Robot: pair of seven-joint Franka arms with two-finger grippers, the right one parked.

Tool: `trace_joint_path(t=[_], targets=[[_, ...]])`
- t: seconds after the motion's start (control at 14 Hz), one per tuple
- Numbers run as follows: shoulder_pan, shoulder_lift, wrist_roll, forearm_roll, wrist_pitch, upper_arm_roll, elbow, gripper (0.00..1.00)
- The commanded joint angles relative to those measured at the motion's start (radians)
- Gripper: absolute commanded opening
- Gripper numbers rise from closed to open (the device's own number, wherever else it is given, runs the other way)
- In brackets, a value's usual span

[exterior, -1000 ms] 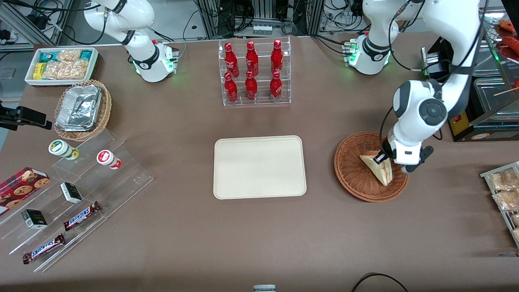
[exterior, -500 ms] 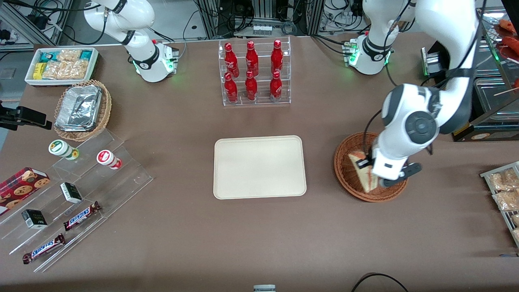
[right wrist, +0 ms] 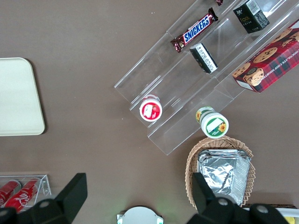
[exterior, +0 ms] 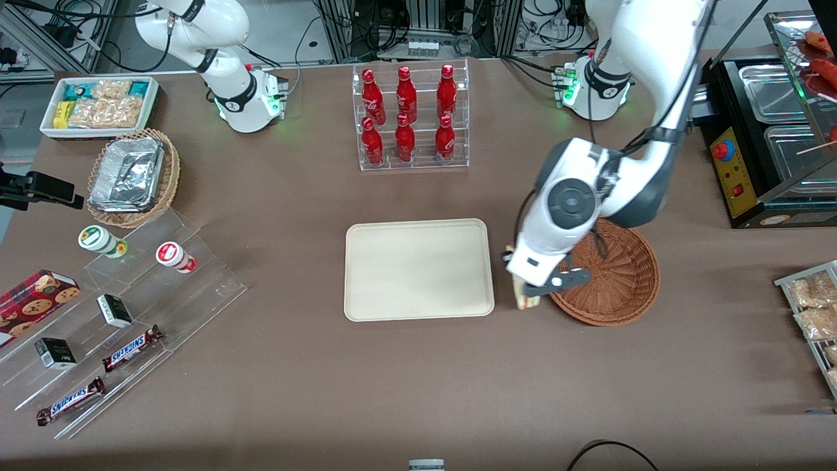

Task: Place sandwich from basket to tray
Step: 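Lift the sandwich and carry it over the cream tray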

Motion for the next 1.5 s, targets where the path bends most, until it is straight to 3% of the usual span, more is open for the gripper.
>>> trace_joint_path(t=[0.0,0.43,1.43], targets=[[-0.066,0.094,-0.056,0.000,-0.034,0.012,0.120,0.00],[-0.207,0.269,-0.220,0.001,-0.048,0.012,0.323,0.00],[-0.322,0.344,-0.411,0.012,-0.019,0.013,0.377,0.00]])
